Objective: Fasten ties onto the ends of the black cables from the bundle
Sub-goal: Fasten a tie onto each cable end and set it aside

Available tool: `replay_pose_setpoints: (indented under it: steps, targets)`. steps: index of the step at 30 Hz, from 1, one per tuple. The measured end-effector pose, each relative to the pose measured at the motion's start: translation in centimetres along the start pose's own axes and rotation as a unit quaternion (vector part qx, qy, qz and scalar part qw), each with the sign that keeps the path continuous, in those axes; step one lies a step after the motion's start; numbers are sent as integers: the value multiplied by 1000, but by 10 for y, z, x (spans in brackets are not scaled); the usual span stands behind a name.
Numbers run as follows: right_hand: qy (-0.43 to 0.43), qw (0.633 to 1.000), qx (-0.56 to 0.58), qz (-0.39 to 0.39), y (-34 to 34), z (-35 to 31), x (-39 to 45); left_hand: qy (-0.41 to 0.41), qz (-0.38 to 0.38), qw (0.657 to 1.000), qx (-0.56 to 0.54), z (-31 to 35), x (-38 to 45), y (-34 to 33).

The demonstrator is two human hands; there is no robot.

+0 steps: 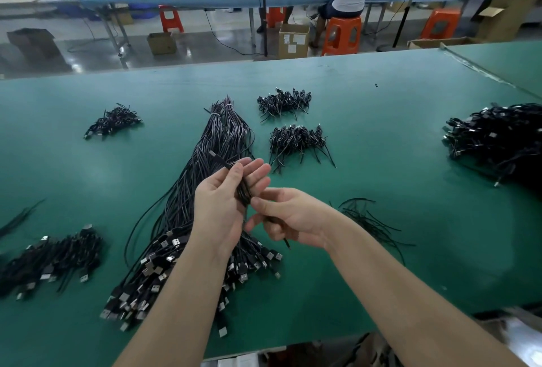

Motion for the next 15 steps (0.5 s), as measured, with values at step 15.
replay_pose_setpoints:
  steps: [15]
  targets:
    - [71,990,-82,90,10,-4,2,37,-58,985,158,-17,-9,-1]
Point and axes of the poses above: each hand's wrist, its own x-axis towards the middle knuckle, its own y-axis out of the back of the hand, z = x × y, the point moved 4 cm from there along x, towards the middle knuckle, and after that the axes turned 8 degrees about y, right-handed, at the moved point
